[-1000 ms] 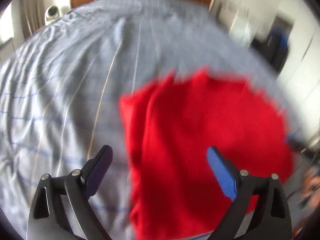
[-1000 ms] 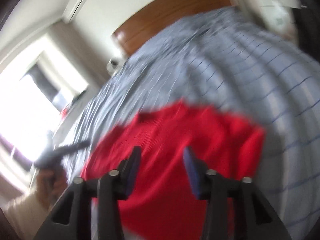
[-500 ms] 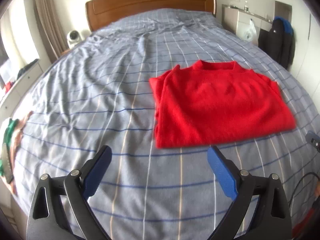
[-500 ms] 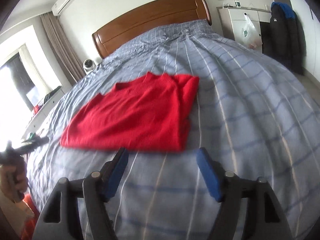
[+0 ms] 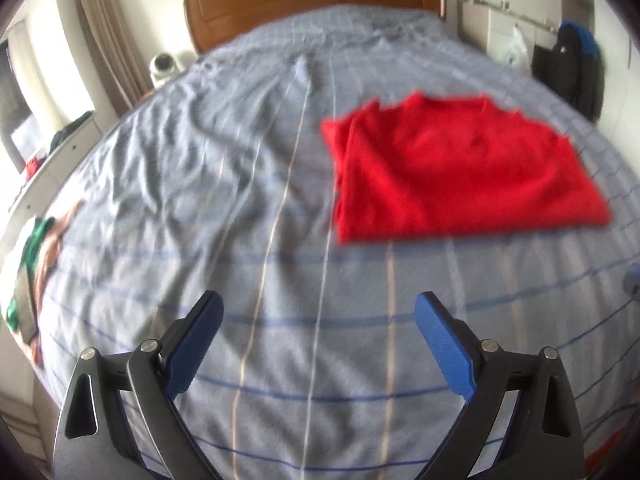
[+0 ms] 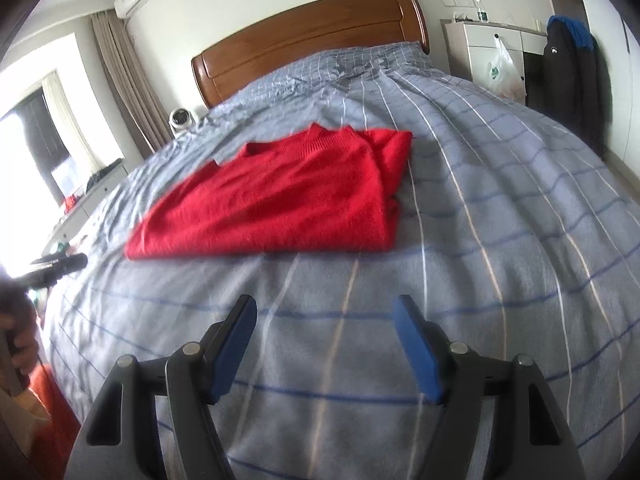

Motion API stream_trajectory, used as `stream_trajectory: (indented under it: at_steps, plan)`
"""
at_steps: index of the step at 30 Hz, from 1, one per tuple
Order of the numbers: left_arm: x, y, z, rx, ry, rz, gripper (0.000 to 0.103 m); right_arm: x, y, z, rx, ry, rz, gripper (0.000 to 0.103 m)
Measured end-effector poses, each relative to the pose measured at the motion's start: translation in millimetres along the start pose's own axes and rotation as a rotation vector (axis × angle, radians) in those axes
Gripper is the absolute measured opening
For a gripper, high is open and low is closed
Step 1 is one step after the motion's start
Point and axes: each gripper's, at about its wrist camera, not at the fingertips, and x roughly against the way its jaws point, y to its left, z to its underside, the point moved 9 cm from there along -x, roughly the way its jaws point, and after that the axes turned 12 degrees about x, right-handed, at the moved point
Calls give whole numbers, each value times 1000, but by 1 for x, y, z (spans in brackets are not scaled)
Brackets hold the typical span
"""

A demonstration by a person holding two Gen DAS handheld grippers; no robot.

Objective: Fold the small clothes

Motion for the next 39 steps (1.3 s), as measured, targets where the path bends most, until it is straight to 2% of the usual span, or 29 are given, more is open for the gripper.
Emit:
stream_trajectory:
  at_steps: [3, 4, 6, 8, 10, 13, 18, 39]
  plan:
    - [-29, 11, 37, 13, 61, -2, 97, -6, 3, 16, 21, 32, -3, 70]
    - [-33, 13, 44, 26, 59, 14, 99, -6, 4, 20, 40, 27, 1, 71]
    - [-31, 20, 50, 89, -26, 63, 103, -8, 5, 26, 67, 4, 0, 71]
    - [-32, 23, 55, 117, -79, 110, 103, -10, 5, 30, 74, -25, 1, 73]
    - [-32, 22, 55, 115, -108, 116, 103, -11, 6, 31, 82, -62, 10, 77]
    - [-31, 20, 56, 106, -129, 102, 103, -14, 11, 31, 127, -74, 36, 83]
    - [-28, 19, 57, 109, -154, 107, 103, -14, 10, 31, 130, -87, 37, 83]
    - [-26, 20, 58, 113, -169, 103, 103, -13, 11, 32, 129, -104, 36, 83]
